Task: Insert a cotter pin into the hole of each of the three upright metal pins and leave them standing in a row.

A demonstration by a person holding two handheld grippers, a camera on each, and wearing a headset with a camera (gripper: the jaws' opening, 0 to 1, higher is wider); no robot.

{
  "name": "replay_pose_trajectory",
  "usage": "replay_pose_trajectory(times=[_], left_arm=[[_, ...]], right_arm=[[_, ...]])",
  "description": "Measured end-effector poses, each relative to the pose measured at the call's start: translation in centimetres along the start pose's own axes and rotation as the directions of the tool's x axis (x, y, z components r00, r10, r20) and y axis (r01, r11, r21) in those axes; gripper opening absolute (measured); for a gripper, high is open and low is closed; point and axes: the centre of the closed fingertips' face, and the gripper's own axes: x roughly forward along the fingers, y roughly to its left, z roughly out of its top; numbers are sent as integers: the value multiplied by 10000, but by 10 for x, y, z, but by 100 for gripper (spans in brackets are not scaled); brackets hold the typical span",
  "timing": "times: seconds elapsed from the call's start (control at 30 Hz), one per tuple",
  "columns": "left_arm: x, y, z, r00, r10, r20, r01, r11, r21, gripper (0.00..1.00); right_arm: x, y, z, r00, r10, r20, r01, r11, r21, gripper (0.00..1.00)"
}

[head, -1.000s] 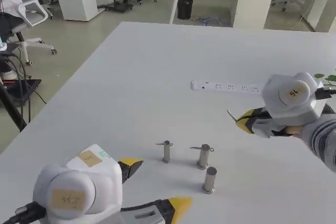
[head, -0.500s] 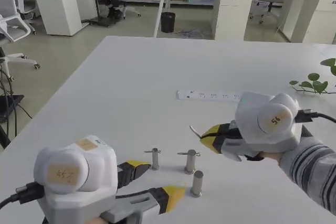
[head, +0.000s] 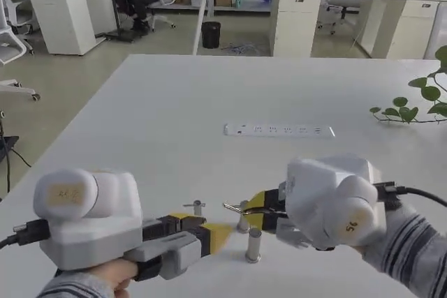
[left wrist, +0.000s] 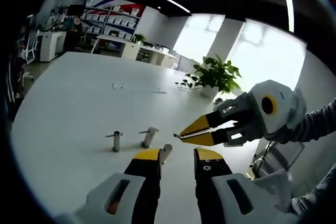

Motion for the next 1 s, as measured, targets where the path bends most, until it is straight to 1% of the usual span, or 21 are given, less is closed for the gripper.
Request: replay_pose_trajectory(times=[0.07,0.13,0.23,0.33,0.4,0.47,0.53,0.73,1.0], left_arm=[[1,-2,0,9999,-147,16,147,9997,-178,18],[1,-5,1,9994,-341,80,344,9987,-376,15],[2,-6,1,9991,-405,100,410,9973,-611,13],[3,-8,0,9987,-493,89,499,9955,-805,12],[3,-10,1,9971,-689,338,723,9912,-1110,11],[3,-9,2,9963,-724,460,786,9853,-1516,9],[3,-8,1,9965,-699,467,764,9849,-1553,8],[3,-6,-2,9967,-702,398,760,9819,-1736,4],[5,-6,-5,9962,-794,364,848,9790,-1856,0]], right_arm=[[-1,4,1,10000,58,-20,-58,9995,-294,0],[-2,7,2,9999,118,-35,-119,9992,-378,0],[-4,10,4,9999,143,-20,-144,9975,-687,0],[-6,12,7,9998,173,28,-170,9963,-838,0],[-6,13,8,9998,196,56,-190,9954,-938,0],[-7,14,9,9998,194,76,-185,9945,-1033,0],[-7,15,10,9998,177,66,-167,9928,-1182,0],[-8,18,14,9997,205,112,-189,9912,-1308,0],[-7,17,16,9996,194,193,-171,9932,-1147,0]])
